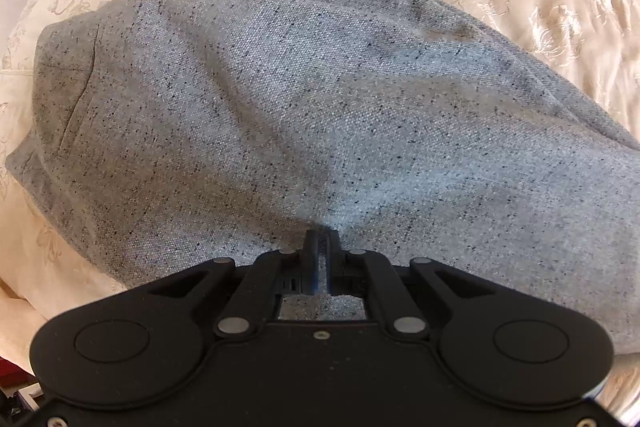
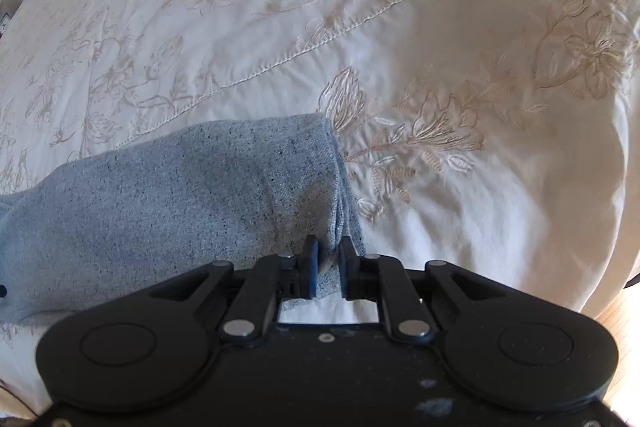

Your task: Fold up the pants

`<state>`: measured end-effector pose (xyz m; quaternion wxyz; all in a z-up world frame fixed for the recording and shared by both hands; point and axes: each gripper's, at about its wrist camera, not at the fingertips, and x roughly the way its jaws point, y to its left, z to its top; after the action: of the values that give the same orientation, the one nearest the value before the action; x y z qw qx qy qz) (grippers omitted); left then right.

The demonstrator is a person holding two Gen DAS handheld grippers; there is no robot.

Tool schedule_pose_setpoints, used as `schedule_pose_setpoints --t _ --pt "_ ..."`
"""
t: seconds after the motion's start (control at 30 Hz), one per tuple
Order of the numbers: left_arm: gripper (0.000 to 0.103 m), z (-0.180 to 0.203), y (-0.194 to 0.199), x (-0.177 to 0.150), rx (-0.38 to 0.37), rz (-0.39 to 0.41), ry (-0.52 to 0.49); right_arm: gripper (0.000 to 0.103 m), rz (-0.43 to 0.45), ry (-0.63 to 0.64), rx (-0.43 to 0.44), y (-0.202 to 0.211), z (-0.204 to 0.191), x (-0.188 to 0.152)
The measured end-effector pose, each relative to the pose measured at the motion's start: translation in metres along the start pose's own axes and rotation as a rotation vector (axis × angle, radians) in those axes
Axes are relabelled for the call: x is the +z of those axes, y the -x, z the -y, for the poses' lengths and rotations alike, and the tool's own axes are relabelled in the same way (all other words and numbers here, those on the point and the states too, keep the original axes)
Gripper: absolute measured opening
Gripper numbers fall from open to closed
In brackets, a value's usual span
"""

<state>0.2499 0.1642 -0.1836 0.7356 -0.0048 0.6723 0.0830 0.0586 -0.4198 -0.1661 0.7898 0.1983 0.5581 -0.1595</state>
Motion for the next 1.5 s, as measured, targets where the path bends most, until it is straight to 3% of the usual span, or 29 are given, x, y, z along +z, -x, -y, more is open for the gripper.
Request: schedule_pose_setpoints --t 0.1,0.2,0.4,0.43,0.47,0.5,0.53,0.77,0.9,1.03,1.27,1.3,1.33,1.5 --pt "0.009 -0.006 0.017 0.01 -0.079 0.007 -0.014 0.021 0.099 0.02 0.037 0.022 -0.021 0.006" --pt "0.009 -0.004 0.043 0.032 -0.142 0.053 -0.073 0.022 0.138 0.097 0.1 0.033 -0.065 0.011" --pt "0.012 0.003 0.065 0.107 -0.194 0.108 -0.169 0.025 0.104 0.177 0.272 0.023 -0.168 0.008" --pt "0.016 0.002 0.063 0.119 -0.196 0.107 -0.179 0.025 0.095 0.197 0.308 0.022 -0.187 0.005" --pt "0.021 0.006 0.06 0.131 -0.192 0.099 -0.196 0.025 0.086 0.221 0.348 0.019 -0.205 0.001" --pt "0.034 0.009 0.053 0.141 -0.19 0.083 -0.215 0.025 0.078 0.25 0.377 0.017 -0.224 -0.002" --pt "0.038 0.012 0.045 0.149 -0.181 0.066 -0.232 0.025 0.072 0.288 0.393 0.016 -0.247 -0.007" --pt "0.037 0.03 -0.013 0.165 -0.17 -0.108 -0.284 0.025 0.075 0.475 0.426 0.002 -0.36 -0.027" --pt "0.037 0.028 -0.019 0.17 -0.221 -0.123 -0.271 0.025 0.059 0.514 0.426 -0.003 -0.393 -0.036" --pt "0.038 0.011 -0.009 0.177 -0.287 -0.086 -0.18 0.025 0.043 0.518 0.43 -0.006 -0.408 -0.039" --pt "0.041 0.022 -0.032 0.174 -0.151 -0.15 -0.268 0.025 0.03 0.516 0.427 -0.01 -0.409 -0.038" --pt "0.031 0.023 -0.033 0.173 -0.148 -0.15 -0.262 0.025 0.029 0.519 0.424 -0.011 -0.409 -0.037" --pt "0.004 0.02 -0.033 0.174 -0.144 -0.141 -0.234 0.025 0.028 0.525 0.424 -0.012 -0.41 -0.037" --pt "0.0 -0.008 -0.037 0.185 -0.216 -0.106 -0.059 0.025 0.025 0.633 0.428 -0.02 -0.419 -0.032"
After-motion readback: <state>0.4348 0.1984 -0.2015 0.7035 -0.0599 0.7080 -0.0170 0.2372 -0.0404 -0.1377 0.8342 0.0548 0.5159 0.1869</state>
